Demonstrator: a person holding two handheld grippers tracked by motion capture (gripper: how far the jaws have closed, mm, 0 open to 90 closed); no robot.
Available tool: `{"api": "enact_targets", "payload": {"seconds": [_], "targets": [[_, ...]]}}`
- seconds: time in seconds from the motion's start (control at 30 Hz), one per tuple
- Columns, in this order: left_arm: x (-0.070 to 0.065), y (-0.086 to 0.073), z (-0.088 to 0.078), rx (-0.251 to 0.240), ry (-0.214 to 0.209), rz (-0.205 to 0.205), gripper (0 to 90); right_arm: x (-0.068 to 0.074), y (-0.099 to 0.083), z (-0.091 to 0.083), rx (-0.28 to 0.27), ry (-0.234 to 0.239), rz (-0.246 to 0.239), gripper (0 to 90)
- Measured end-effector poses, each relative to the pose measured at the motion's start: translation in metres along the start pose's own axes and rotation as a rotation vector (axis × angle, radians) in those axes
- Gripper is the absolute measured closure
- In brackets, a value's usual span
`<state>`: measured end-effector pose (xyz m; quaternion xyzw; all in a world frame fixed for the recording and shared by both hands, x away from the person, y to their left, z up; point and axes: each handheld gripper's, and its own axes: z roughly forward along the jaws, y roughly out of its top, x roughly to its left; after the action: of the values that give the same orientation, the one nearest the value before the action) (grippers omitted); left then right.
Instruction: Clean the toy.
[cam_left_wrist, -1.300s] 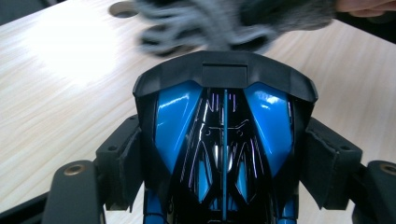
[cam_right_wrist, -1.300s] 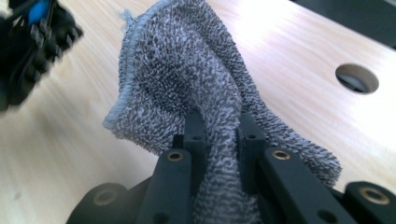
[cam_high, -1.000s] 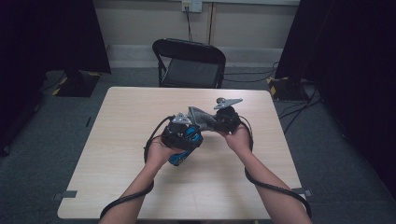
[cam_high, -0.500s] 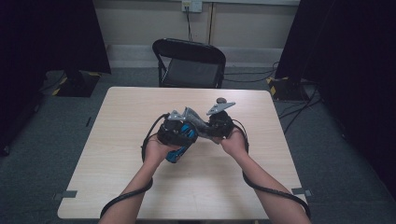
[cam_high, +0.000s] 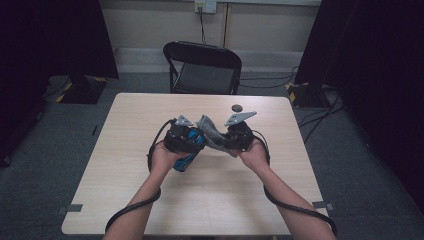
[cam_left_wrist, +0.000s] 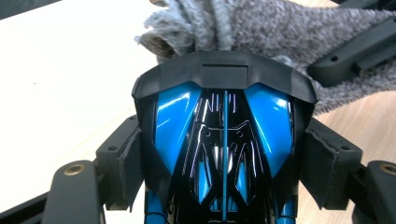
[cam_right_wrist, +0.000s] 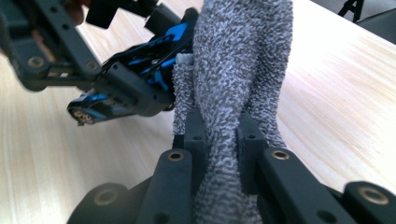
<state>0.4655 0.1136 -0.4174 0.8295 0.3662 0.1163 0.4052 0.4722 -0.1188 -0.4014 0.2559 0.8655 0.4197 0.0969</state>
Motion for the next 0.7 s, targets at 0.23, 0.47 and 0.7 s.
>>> {"api": "enact_targets", "payload": {"seconds": [0.23,0.47,0.7], "targets": [[0.0001,0.0013,-0.0009,0.000,0.013,0.006,25.6,0.0022,-0.0021,-0.0018,-0.003,0.013,-0.018,79.2],[0.0027,0.0031,-0.0031,0.004,0.027,0.006,25.6,0.0032,-0.0021,-0.0080,-0.011,0.030,-0.018,79.2],[0.0069,0.0021,-0.0047,0.006,0.045,0.004,25.5,0.0057,-0.0043,-0.0086,-0.008,0.054,-0.027,79.1]]}}
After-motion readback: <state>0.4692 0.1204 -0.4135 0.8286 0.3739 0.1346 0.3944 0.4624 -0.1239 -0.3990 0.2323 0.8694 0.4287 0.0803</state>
